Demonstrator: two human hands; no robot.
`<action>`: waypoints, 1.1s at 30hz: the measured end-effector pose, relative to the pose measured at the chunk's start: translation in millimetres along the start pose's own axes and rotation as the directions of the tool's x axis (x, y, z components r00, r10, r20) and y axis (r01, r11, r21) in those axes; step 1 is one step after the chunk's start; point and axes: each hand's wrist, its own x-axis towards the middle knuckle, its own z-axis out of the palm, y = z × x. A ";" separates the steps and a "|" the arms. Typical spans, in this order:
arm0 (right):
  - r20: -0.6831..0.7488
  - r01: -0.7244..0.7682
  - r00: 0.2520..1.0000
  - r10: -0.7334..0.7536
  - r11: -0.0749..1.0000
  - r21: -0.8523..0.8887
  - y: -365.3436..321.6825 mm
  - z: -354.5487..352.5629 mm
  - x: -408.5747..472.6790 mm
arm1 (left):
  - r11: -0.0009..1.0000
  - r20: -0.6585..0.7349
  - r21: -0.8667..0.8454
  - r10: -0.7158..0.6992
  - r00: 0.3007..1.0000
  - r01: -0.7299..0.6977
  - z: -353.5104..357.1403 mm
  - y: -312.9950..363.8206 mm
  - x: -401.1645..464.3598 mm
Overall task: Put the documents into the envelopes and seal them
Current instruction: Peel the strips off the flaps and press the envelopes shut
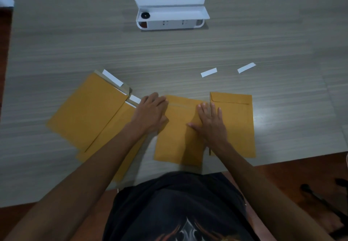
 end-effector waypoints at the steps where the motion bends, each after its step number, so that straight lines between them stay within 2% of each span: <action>1: -0.016 0.005 1.000 -0.005 1.000 -0.004 7.1 -0.1 2.2 | 0.997 -0.040 -0.071 -0.024 0.999 0.021 -1.5 -7.2 -6.1; 4: -0.025 -0.005 1.000 0.005 1.000 0.016 23.6 -7.8 4.6 | 0.968 -0.151 -0.196 -0.185 0.971 0.153 -0.1 -34.0 -36.1; 7: -0.099 -0.001 0.995 0.010 0.996 0.084 27.1 -16.4 2.7 | 0.932 -0.268 -0.236 -0.336 0.903 0.276 1.4 -50.1 -69.7; 12: -0.206 0.154 0.974 -0.095 0.944 0.292 -17.8 -18.1 4.2 | 0.889 -0.300 -0.281 -0.439 0.847 0.361 14.3 -53.5 -105.6; 16: -0.218 0.297 0.949 -0.228 0.879 0.374 -74.0 -18.9 8.5 | 0.814 -0.267 -0.266 -0.577 0.772 0.516 25.7 -49.6 -118.7; 21: -0.235 0.434 0.895 -0.379 0.861 0.266 -125.4 -9.9 16.7 | 0.716 -0.160 -0.212 -0.696 0.700 0.665 21.1 -30.6 -96.4; 25: -0.258 0.327 0.924 -0.282 0.933 0.151 -131.2 -13.4 29.2 | 0.702 -0.154 -0.239 -0.709 0.688 0.670 15.5 -19.0 -72.8; 28: -0.278 0.290 0.926 -0.255 0.952 0.093 -123.4 -14.3 36.2 | 0.700 -0.150 -0.331 -0.701 0.697 0.633 15.4 -21.4 -72.2; 31: -0.266 0.272 0.930 -0.254 0.962 0.035 -118.4 -17.1 37.3 | 0.667 -0.042 -0.462 -0.675 0.737 0.585 11.6 -36.0 -78.7; 33: -0.250 0.249 0.939 -0.234 0.968 0.030 -118.6 -19.4 35.6 | 0.609 0.063 -0.519 -0.673 0.737 0.600 7.5 -44.4 -81.5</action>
